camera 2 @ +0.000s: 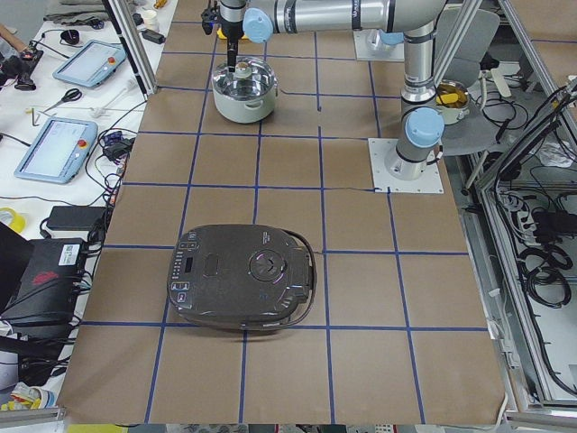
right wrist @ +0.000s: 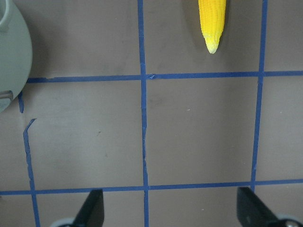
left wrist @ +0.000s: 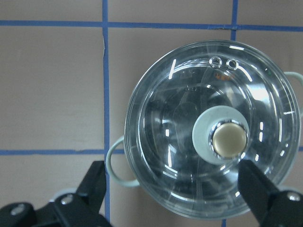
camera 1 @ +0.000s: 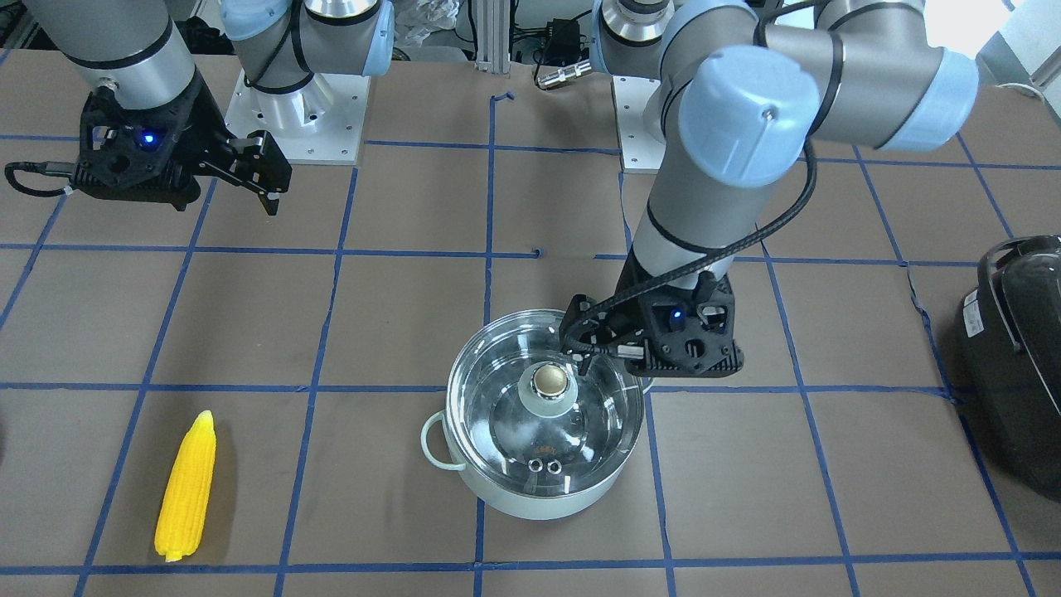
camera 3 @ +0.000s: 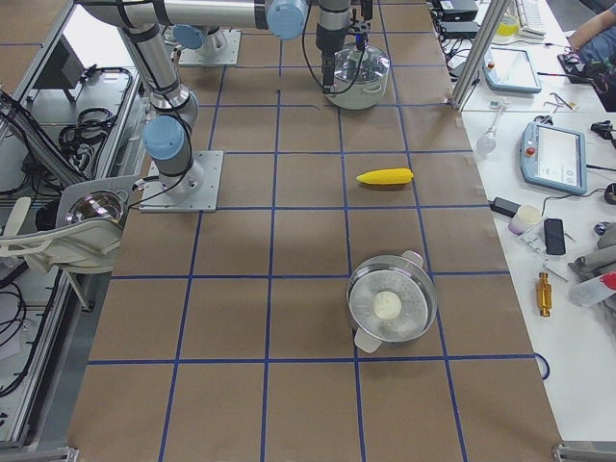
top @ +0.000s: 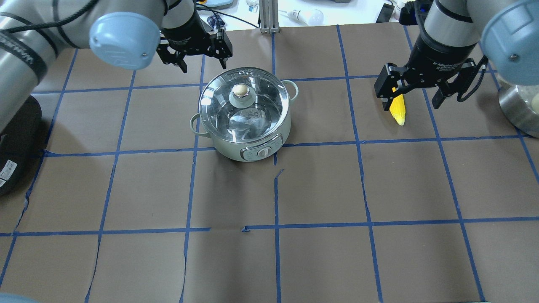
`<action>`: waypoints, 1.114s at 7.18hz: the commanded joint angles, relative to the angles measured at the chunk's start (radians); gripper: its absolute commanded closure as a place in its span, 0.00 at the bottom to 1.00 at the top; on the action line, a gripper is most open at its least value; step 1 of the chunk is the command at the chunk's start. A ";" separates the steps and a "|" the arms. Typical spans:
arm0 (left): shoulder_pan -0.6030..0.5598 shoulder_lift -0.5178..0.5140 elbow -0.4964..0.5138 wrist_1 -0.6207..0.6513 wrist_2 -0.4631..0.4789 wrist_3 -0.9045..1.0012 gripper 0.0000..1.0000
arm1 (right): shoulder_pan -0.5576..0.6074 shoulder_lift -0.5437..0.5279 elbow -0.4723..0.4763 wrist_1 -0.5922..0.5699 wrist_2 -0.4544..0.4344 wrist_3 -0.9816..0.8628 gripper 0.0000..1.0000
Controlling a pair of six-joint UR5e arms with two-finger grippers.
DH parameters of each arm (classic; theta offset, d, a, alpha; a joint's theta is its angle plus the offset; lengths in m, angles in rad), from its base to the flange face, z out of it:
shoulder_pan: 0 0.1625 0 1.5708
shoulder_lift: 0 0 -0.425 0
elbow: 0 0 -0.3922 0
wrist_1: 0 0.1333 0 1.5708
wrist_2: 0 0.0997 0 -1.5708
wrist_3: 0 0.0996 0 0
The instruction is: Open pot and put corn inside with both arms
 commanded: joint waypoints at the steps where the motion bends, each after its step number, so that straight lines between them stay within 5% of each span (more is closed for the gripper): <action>1: -0.054 -0.074 0.005 0.047 -0.017 -0.098 0.00 | -0.010 0.007 -0.018 -0.037 -0.002 0.011 0.00; 4: -0.055 -0.083 0.002 0.047 -0.044 -0.141 0.00 | -0.099 0.128 -0.009 -0.121 0.004 0.008 0.00; 6: -0.066 -0.077 -0.004 0.040 -0.048 -0.141 0.05 | -0.128 0.305 -0.005 -0.413 0.031 -0.012 0.00; 8: -0.068 -0.068 -0.005 0.008 -0.039 -0.139 0.19 | -0.128 0.407 -0.005 -0.515 0.032 -0.029 0.00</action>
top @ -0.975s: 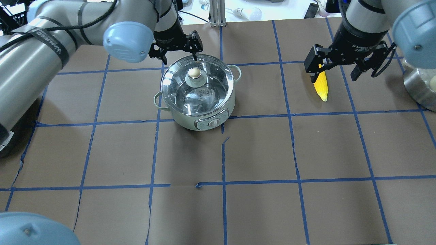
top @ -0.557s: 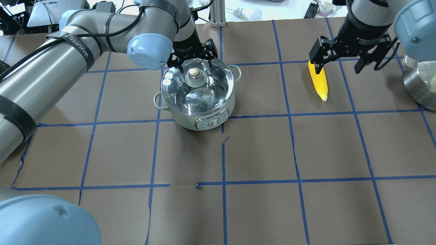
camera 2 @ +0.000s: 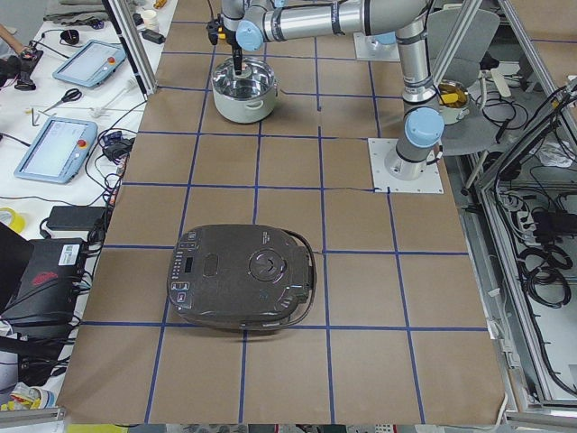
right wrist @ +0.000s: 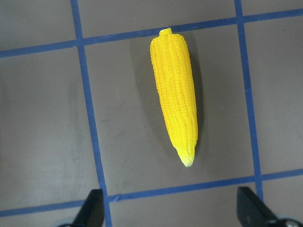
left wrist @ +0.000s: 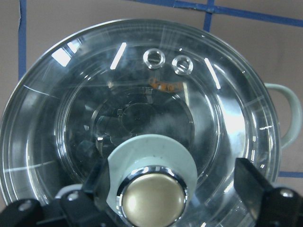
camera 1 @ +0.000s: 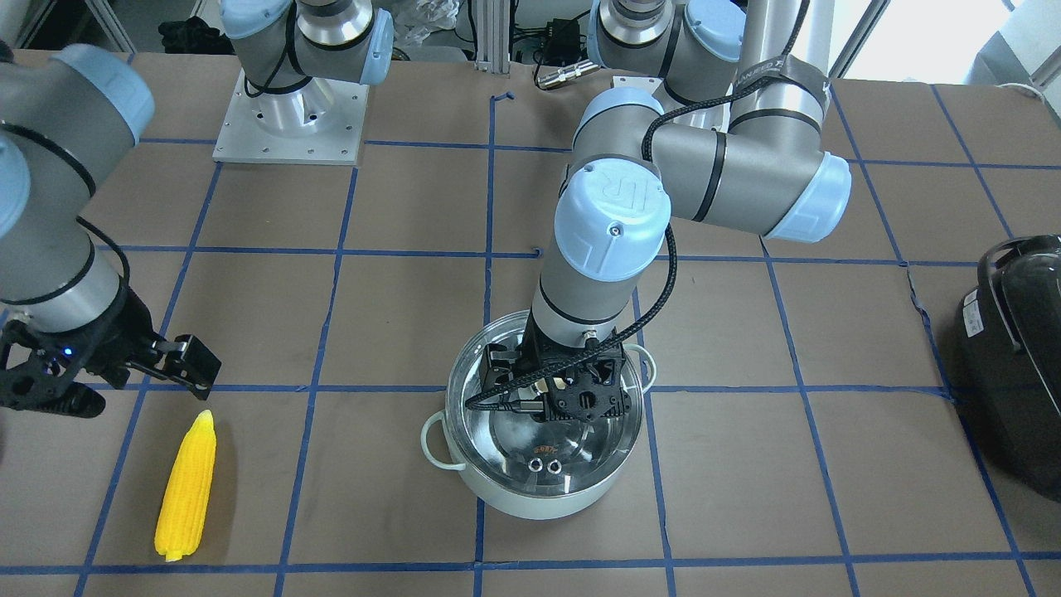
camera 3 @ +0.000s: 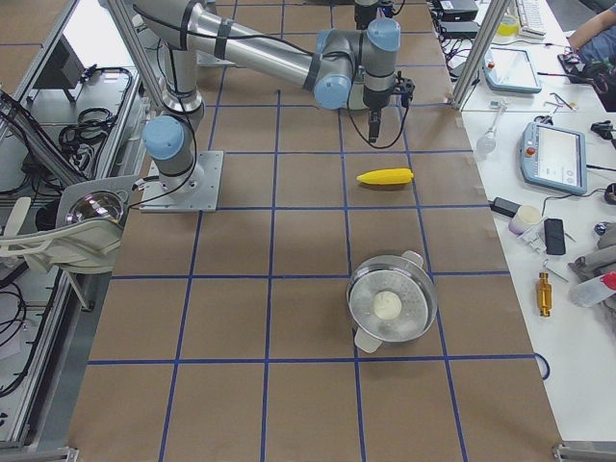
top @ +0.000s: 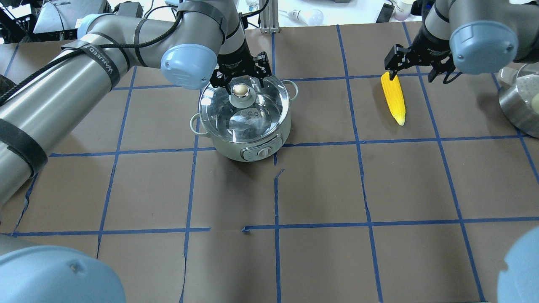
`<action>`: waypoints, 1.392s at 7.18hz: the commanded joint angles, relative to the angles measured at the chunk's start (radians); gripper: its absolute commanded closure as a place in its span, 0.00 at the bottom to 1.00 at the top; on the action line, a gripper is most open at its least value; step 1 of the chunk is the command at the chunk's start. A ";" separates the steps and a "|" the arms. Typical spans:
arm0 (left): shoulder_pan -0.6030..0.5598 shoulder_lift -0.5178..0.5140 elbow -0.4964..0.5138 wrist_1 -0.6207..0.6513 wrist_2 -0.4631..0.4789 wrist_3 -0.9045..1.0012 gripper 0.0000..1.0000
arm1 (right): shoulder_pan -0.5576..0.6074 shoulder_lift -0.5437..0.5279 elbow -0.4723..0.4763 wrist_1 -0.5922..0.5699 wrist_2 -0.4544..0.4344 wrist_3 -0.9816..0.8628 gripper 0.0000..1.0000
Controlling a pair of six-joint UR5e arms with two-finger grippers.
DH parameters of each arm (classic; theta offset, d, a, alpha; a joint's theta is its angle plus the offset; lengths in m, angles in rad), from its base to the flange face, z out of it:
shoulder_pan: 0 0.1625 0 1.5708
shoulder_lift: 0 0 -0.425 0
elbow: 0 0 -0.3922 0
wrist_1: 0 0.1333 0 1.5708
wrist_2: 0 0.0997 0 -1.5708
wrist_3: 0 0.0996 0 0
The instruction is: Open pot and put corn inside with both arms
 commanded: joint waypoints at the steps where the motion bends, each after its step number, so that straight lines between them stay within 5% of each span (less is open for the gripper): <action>1: -0.004 0.011 -0.001 -0.029 0.003 0.004 0.24 | -0.002 0.119 0.001 -0.140 0.001 -0.011 0.00; 3: -0.004 0.016 -0.008 -0.029 0.017 0.016 0.30 | -0.002 0.196 0.001 -0.250 -0.003 -0.066 0.00; 5: -0.004 0.008 -0.007 -0.031 0.052 0.021 0.70 | -0.003 0.244 0.001 -0.250 -0.018 -0.070 0.00; 6: -0.002 0.002 -0.007 -0.029 0.052 0.021 0.79 | -0.003 0.256 0.001 -0.251 -0.018 -0.070 0.00; 10: 0.009 0.042 0.025 -0.032 0.041 0.027 1.00 | -0.003 0.286 0.001 -0.288 -0.054 -0.070 0.01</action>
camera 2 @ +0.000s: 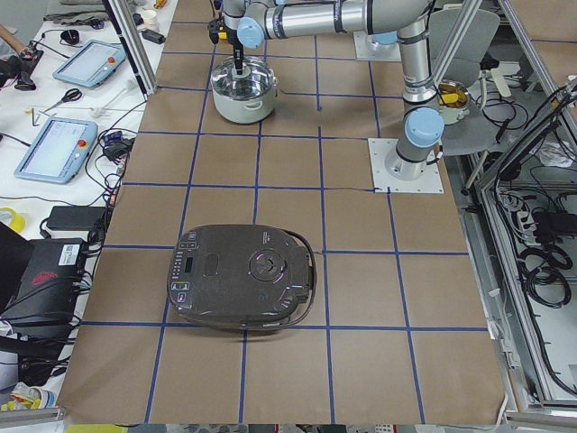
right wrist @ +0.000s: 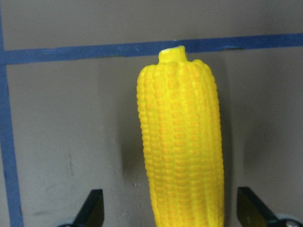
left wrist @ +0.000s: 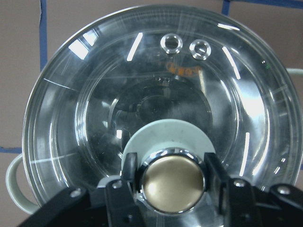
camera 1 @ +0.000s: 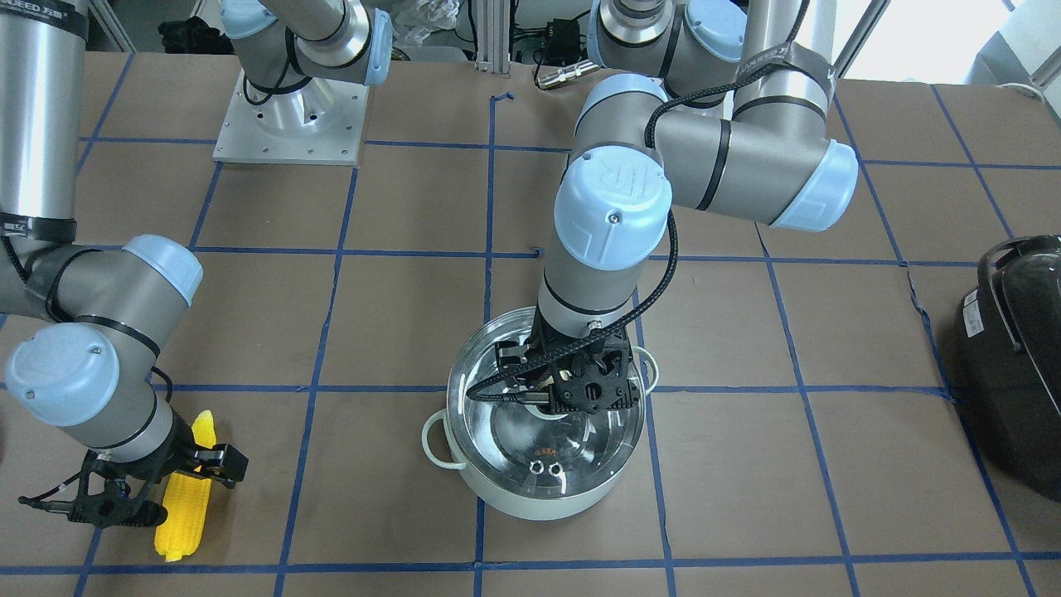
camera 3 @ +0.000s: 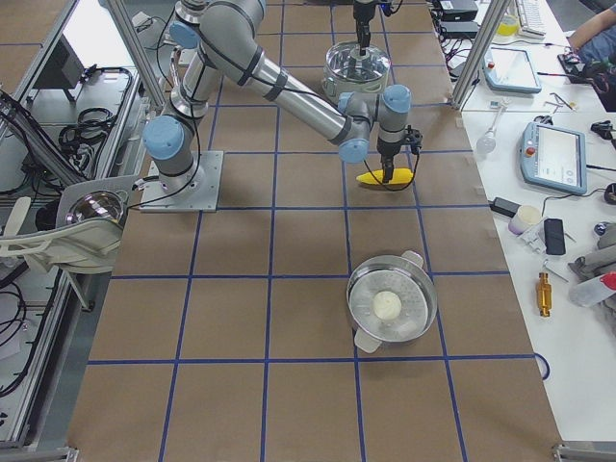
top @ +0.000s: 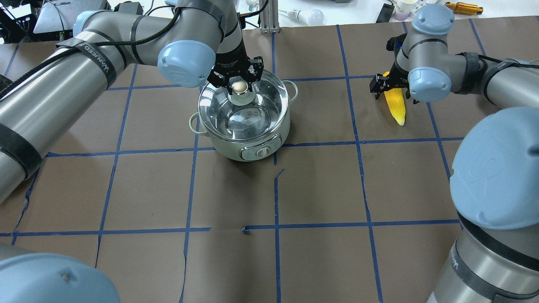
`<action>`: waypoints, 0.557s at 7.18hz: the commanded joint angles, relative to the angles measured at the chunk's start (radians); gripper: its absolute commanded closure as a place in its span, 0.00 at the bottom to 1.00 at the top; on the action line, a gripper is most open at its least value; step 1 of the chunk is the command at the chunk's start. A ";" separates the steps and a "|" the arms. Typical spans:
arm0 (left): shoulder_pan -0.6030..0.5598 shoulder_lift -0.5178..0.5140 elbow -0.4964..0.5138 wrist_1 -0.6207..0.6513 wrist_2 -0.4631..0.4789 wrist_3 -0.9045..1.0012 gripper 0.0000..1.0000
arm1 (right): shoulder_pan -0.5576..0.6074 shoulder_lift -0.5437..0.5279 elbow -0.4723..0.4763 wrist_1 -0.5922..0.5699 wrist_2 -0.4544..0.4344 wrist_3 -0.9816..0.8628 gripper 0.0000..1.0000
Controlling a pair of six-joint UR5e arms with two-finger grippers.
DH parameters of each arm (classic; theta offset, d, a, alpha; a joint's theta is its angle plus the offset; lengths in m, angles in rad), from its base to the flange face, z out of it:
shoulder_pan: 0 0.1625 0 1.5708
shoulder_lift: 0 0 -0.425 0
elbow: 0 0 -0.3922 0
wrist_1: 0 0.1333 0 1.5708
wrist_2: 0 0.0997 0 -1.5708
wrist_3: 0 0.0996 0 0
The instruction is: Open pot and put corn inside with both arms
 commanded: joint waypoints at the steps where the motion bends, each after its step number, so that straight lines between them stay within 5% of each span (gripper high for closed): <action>1: 0.028 0.044 0.021 -0.048 0.000 0.000 1.00 | 0.000 0.010 0.000 -0.015 -0.014 0.001 0.25; 2: 0.076 0.087 0.024 -0.153 0.012 0.073 1.00 | 0.000 0.010 0.000 -0.015 -0.011 0.002 0.54; 3: 0.185 0.118 0.012 -0.215 0.024 0.239 1.00 | 0.000 0.008 -0.004 -0.014 -0.006 0.002 0.92; 4: 0.336 0.121 0.001 -0.217 0.024 0.354 1.00 | 0.000 0.005 -0.011 -0.009 -0.015 0.005 1.00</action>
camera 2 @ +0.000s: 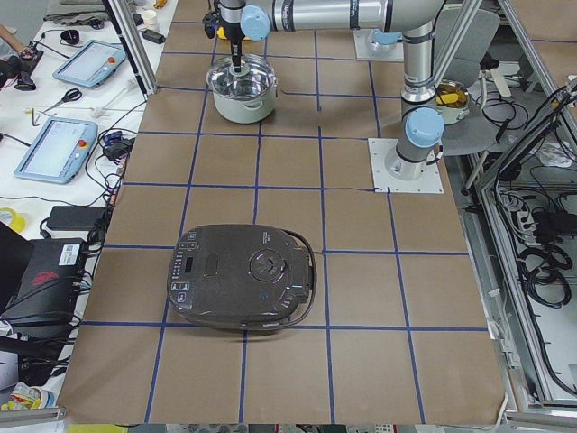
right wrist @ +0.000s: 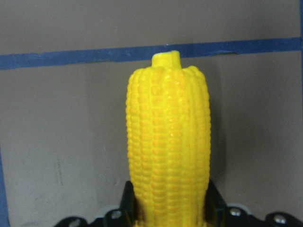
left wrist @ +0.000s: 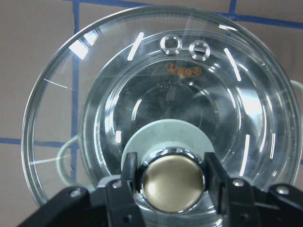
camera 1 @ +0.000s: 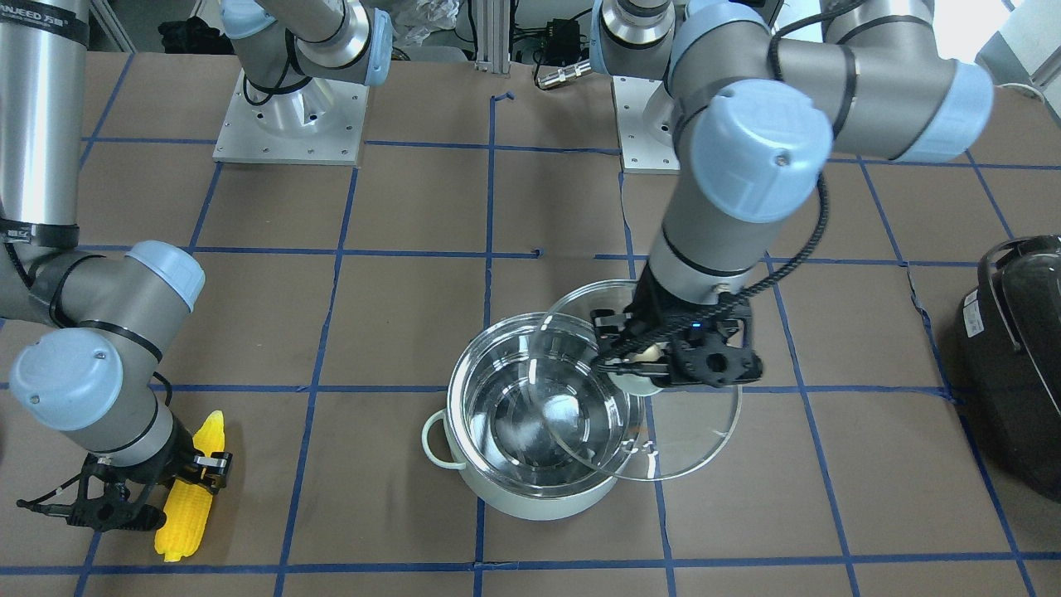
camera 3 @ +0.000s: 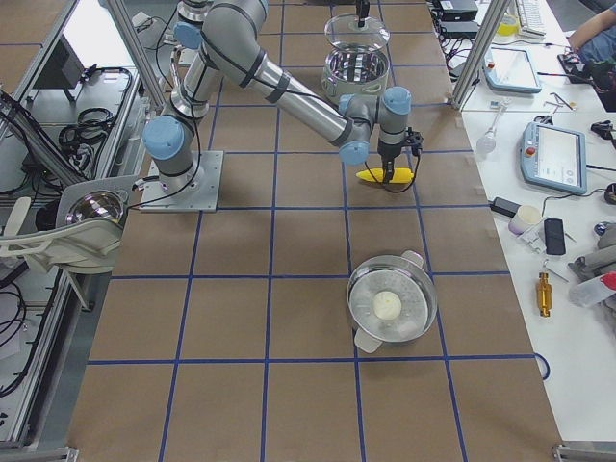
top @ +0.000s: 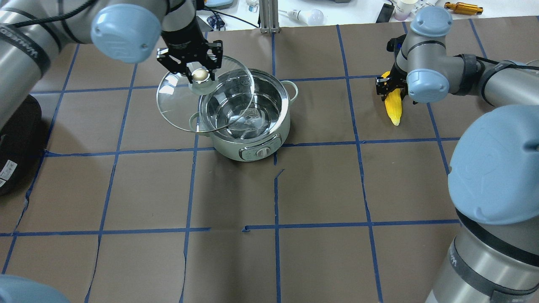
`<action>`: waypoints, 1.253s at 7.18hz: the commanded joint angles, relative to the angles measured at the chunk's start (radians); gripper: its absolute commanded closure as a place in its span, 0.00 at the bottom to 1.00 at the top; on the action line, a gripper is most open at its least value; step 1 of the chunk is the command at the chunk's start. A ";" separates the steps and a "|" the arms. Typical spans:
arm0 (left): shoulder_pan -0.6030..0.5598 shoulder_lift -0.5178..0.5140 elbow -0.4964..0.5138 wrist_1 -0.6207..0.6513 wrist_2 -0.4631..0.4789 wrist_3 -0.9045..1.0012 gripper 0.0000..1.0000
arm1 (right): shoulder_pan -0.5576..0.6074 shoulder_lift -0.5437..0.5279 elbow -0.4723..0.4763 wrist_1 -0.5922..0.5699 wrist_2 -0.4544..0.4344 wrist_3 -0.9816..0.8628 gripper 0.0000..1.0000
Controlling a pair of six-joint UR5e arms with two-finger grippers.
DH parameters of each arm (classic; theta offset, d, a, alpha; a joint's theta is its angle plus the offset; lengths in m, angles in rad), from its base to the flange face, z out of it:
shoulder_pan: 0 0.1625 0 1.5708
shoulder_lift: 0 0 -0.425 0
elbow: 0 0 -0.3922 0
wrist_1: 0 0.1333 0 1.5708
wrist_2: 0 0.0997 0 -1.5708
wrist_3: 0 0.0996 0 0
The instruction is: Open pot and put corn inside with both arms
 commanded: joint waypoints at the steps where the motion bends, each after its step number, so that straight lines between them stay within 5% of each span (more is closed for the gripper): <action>1: 0.258 0.017 -0.016 -0.039 0.007 0.218 1.00 | 0.000 -0.012 -0.018 0.008 -0.001 0.015 1.00; 3: 0.355 -0.012 -0.053 -0.026 0.041 0.351 1.00 | 0.029 -0.088 -0.095 0.147 0.013 0.020 1.00; 6: 0.478 -0.061 -0.258 0.306 0.027 0.506 1.00 | 0.307 -0.142 -0.336 0.453 0.005 0.347 1.00; 9: 0.469 -0.101 -0.352 0.434 0.025 0.463 1.00 | 0.544 -0.083 -0.413 0.455 -0.004 0.603 1.00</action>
